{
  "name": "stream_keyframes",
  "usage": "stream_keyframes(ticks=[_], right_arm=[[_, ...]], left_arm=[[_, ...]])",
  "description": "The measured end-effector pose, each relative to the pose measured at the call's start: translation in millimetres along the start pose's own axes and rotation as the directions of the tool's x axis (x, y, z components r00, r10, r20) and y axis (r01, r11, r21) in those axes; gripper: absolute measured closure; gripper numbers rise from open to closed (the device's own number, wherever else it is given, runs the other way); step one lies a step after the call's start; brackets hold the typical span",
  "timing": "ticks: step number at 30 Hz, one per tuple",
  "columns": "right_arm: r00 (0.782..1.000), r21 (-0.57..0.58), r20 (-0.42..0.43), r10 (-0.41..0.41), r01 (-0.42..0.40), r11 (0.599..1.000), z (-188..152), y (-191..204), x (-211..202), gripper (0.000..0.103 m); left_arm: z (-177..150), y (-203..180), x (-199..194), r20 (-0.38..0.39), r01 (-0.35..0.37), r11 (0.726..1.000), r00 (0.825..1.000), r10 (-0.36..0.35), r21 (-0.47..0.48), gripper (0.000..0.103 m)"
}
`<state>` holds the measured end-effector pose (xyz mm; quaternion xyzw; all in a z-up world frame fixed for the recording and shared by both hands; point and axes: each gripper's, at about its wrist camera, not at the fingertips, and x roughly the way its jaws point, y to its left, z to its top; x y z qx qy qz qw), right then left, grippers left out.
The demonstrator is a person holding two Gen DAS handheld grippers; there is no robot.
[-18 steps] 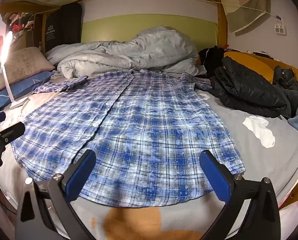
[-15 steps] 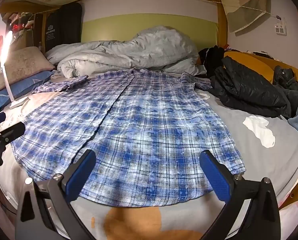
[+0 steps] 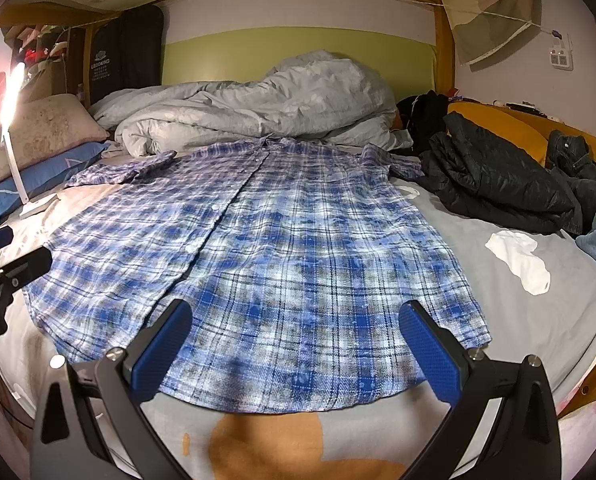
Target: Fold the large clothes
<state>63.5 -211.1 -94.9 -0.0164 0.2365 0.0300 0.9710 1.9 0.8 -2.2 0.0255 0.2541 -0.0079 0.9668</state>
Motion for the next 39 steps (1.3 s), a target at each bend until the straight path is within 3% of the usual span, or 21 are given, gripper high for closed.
stream_keyframes(ticks=[18, 23, 39], right_arm=[[1.000, 0.000, -0.010, 0.010, -0.010, 1.000, -0.4, 1.5, 1.6, 0.000], [1.000, 0.005, -0.008, 0.007, -0.007, 1.000, -0.9, 1.5, 1.8, 0.000], [1.000, -0.020, 0.001, -0.009, 0.009, 1.000, -1.3, 3.3, -0.6, 0.000]], left_arm=[[-2.6, -2.5, 4.3, -0.021, 0.018, 1.000, 1.000, -0.018, -0.008, 0.000], [-2.0, -0.9, 5.1, -0.060, 0.032, 0.999, 0.998, -0.033, -0.018, 0.000], [-4.3, -5.5, 1.3, -0.031, 0.026, 0.999, 0.999, -0.025, 0.025, 0.000]])
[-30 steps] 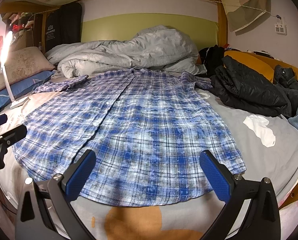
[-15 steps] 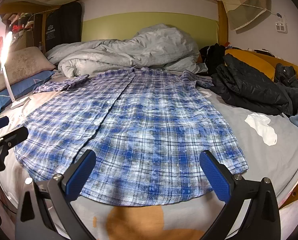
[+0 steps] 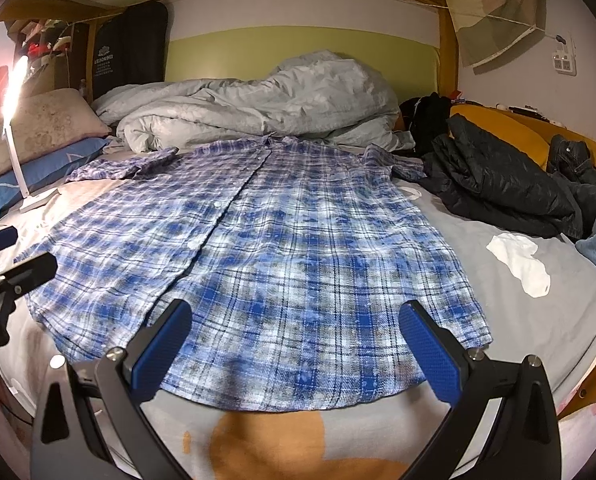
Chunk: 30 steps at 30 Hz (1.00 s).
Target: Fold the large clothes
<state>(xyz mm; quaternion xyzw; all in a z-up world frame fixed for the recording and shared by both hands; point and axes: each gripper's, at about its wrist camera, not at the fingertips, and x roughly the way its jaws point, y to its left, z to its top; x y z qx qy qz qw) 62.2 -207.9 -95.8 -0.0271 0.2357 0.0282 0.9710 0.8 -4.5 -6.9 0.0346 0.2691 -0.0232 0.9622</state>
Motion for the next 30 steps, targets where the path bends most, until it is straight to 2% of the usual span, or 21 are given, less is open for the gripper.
stream_keyframes(ticks=[3, 11, 15, 19, 21, 22, 30], right_arm=[[1.000, -0.002, 0.003, -0.010, 0.010, 1.000, -0.1, 0.0, -1.2, 0.000], [1.000, 0.021, 0.001, -0.011, 0.011, 1.000, 0.5, -3.1, -0.9, 0.000], [1.000, 0.030, 0.004, -0.003, 0.002, 1.000, 0.8, -4.7, -1.9, 0.000], [1.000, 0.024, 0.004, 0.019, -0.019, 1.000, 0.7, -2.4, -2.7, 0.000], [0.999, 0.012, 0.002, 0.036, -0.036, 0.999, 0.7, -0.6, -3.1, 0.000], [0.999, 0.005, 0.000, 0.042, -0.042, 0.999, 0.8, 0.3, -3.3, 0.000], [0.999, -0.050, 0.004, 0.050, -0.049, 0.998, 0.1, 8.7, -4.7, 0.000]], left_arm=[[0.4, 2.1, -1.4, 0.004, -0.011, 1.000, 1.000, 0.011, -0.007, 0.000], [-0.6, 12.9, 2.1, -0.016, 0.019, 0.995, 1.000, -0.020, -0.096, 0.002], [-2.2, 10.4, 1.4, -0.011, -0.011, 0.998, 1.000, 0.010, -0.060, 0.003], [-1.0, 10.8, -0.5, 0.001, 0.012, 0.996, 1.000, -0.012, -0.089, 0.004], [-0.5, 11.7, -1.3, -0.003, 0.008, 0.996, 1.000, -0.008, -0.091, 0.018], [0.2, 12.2, -1.7, -0.005, -0.007, 0.996, 1.000, 0.007, -0.092, 0.021], [1.7, 14.7, -0.7, -0.009, -0.007, 0.996, 1.000, 0.006, -0.087, 0.022]])
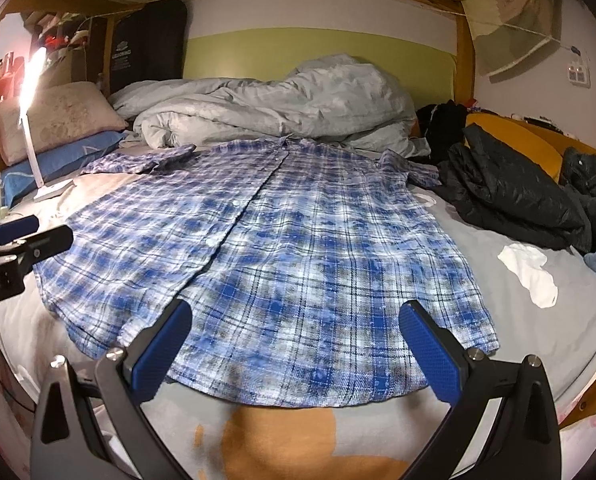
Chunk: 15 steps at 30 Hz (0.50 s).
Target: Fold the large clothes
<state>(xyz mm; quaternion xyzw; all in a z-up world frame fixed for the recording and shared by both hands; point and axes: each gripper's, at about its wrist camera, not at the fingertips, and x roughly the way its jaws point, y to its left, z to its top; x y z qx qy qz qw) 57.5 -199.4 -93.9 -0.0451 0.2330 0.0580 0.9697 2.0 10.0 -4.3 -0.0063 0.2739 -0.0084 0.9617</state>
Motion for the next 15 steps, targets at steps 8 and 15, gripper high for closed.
stream_keyframes(ticks=[8, 15], right_arm=[[1.000, -0.022, -0.014, 0.026, -0.026, 0.999, 0.0, 0.9, 1.1, 0.000], [0.990, -0.267, -0.113, 0.079, -0.107, 0.958, -19.2, 41.6, 10.7, 0.000]], left_arm=[[-0.1, -5.8, -0.8, 0.006, -0.011, 0.999, 1.000, 0.011, 0.041, 0.009], [0.5, -4.0, 0.4, 0.021, -0.056, 0.995, 0.998, 0.054, 0.083, 0.000]])
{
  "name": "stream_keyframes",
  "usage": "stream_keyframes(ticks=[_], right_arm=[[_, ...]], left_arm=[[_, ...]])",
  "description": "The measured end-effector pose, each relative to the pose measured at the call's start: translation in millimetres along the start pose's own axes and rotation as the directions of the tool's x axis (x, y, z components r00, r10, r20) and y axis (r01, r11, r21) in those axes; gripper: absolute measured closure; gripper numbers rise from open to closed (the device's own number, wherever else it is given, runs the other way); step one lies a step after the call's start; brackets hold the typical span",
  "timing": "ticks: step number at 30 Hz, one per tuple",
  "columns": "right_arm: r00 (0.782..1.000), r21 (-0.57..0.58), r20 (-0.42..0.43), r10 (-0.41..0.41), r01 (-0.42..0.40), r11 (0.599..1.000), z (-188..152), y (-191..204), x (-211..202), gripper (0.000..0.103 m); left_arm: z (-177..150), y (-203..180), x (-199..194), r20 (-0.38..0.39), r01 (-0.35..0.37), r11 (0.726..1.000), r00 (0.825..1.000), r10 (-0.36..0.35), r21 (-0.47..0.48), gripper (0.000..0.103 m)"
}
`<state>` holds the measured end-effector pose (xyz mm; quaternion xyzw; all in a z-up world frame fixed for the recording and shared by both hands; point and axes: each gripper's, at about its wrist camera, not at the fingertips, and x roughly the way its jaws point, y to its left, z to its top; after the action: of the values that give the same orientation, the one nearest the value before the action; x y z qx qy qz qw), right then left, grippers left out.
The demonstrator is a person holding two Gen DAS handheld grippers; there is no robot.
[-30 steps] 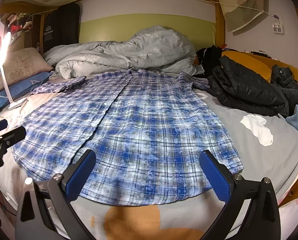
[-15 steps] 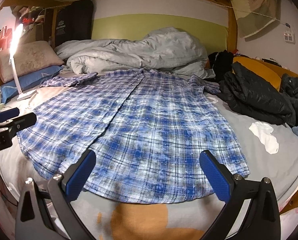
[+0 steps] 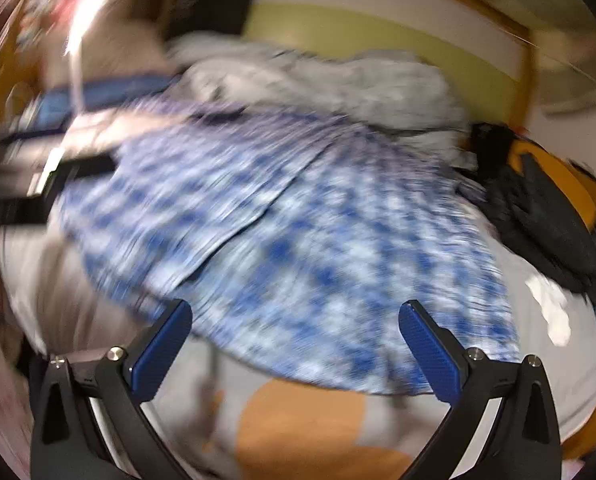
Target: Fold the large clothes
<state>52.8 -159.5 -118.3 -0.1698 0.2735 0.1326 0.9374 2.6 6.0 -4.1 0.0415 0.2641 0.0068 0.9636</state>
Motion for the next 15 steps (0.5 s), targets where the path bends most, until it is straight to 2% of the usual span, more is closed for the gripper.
stream_keyframes(ticks=[3, 6, 10, 13, 15], right_arm=[[0.999, -0.125, -0.038, -0.037, 0.032, 0.992, -7.5, 23.0, 9.1, 0.000], [0.993, -0.163, -0.087, -0.086, 0.071, 0.984, -13.8, 28.7, 22.4, 0.000], [0.985, -0.080, -0.117, -0.127, 0.118, 0.990, -13.4, 6.2, 32.3, 0.000], [0.978, -0.019, -0.110, -0.175, 0.174, 0.985, -9.9, -10.1, 35.4, 0.000], [0.969, 0.015, -0.113, -0.219, 0.222, 0.975, -5.1, -22.4, 44.7, 0.000]], left_arm=[[0.0, 1.4, 2.0, -0.011, 0.006, 1.000, 1.000, -0.006, 0.006, 0.000], [-1.5, 1.2, 4.4, -0.024, 0.000, 1.000, 1.000, 0.000, 0.023, 0.000], [-4.4, 3.2, 12.2, -0.066, 0.004, 1.000, 0.998, -0.002, 0.019, 0.000], [-8.8, -2.6, 18.5, -0.108, 0.046, 0.997, 0.993, -0.039, 0.062, 0.000], [-14.8, -15.1, 21.4, -0.170, 0.113, 0.985, 0.981, -0.090, 0.128, 0.000]])
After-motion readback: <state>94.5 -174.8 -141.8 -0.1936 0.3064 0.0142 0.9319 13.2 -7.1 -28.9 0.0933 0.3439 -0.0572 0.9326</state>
